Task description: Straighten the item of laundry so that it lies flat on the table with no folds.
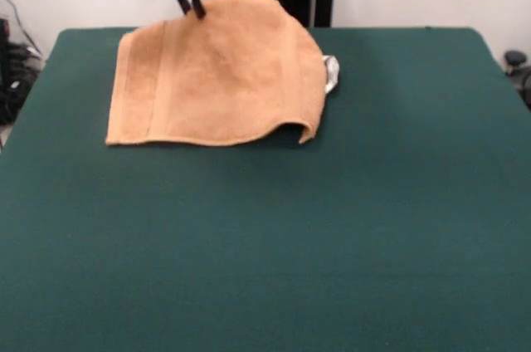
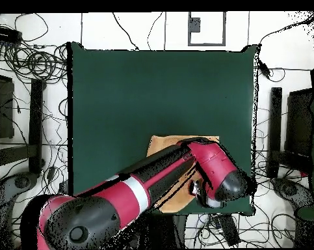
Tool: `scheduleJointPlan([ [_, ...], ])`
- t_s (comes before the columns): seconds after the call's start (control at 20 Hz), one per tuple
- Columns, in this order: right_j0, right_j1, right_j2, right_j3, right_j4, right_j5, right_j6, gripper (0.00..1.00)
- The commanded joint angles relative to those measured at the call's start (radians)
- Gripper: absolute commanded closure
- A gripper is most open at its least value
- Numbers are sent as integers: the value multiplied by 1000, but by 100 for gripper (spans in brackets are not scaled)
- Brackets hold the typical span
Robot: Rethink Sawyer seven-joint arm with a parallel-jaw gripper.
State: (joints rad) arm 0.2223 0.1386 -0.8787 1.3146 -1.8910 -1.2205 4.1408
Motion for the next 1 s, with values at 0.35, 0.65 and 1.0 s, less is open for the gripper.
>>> scheduleJointPlan([
  [0.35, -7, 80, -21, 103, 12, 0, 316, 0],
  [0.65, 2, 67, -24, 133, 45, 25, 271, 0],
  [1.0, 11, 29, -8, 162, 82, 37, 233, 0],
])
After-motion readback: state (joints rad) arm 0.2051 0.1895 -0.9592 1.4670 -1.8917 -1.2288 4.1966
